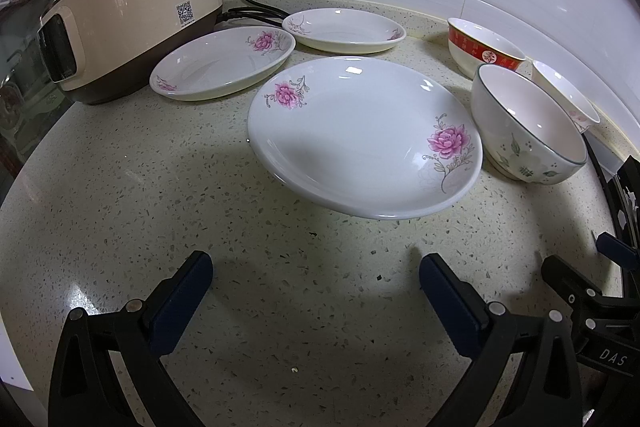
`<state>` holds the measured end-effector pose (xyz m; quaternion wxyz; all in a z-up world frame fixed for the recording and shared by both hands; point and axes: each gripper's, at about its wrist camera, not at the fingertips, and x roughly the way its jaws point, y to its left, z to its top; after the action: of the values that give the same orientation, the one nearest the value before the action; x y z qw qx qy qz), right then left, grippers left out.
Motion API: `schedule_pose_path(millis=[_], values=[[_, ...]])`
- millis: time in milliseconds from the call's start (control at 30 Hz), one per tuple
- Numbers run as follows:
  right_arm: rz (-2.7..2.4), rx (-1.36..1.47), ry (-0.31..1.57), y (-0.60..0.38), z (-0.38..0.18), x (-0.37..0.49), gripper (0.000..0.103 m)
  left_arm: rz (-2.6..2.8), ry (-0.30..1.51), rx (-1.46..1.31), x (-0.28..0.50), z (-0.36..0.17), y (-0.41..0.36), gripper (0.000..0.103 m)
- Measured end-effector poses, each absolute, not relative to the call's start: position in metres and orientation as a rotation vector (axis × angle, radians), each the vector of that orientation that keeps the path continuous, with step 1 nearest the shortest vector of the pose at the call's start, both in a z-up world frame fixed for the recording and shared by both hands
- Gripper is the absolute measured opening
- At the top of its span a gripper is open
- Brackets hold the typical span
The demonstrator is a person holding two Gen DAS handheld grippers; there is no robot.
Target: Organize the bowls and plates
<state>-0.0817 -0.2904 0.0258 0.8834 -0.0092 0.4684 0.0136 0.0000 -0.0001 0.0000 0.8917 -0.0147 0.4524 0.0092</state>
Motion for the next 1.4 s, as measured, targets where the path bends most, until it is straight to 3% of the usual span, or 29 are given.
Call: schedule_pose_path(millis=[1400], values=[[0.015, -0.013, 0.974, -0.290, 0.025, -0.080, 0.103, -0.136, 0.960, 0.051, 0.004, 0.000, 0.005, 0.103]])
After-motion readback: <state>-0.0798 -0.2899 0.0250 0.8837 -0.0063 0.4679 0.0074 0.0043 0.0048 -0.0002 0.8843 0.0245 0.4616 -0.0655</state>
